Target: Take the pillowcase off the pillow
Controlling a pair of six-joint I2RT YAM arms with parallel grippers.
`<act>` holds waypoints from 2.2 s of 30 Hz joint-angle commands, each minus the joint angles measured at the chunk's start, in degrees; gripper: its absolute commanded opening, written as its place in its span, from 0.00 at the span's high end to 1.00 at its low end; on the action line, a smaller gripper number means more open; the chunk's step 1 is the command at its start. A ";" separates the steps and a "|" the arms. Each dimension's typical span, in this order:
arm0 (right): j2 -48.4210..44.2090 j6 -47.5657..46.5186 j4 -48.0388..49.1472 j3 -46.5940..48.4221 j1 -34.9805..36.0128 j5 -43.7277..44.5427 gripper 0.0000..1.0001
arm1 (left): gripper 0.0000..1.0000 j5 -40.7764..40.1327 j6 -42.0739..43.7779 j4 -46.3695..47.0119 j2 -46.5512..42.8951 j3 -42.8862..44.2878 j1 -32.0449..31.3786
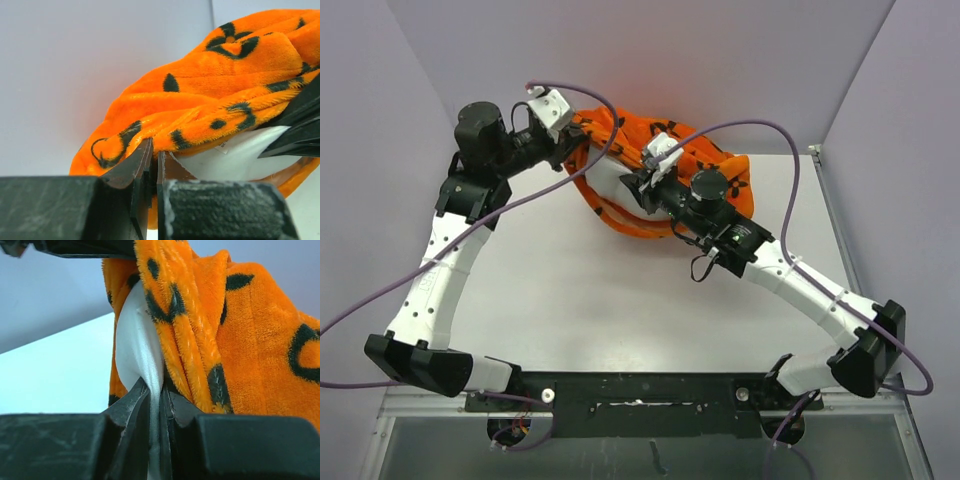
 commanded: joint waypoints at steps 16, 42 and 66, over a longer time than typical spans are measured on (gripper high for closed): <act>-26.11 1.86 -4.40 -14.34 2.13 -3.73 1.00 | 1.00 -10.60 -4.37 3.95 9.90 26.18 9.51; -18.63 21.67 17.91 -2.31 0.60 -13.20 1.00 | 0.91 -0.04 -11.61 -13.19 12.29 5.49 1.89; -0.89 14.86 5.41 19.44 -2.63 -8.98 1.00 | 0.02 64.93 -69.28 54.83 1.26 9.18 29.42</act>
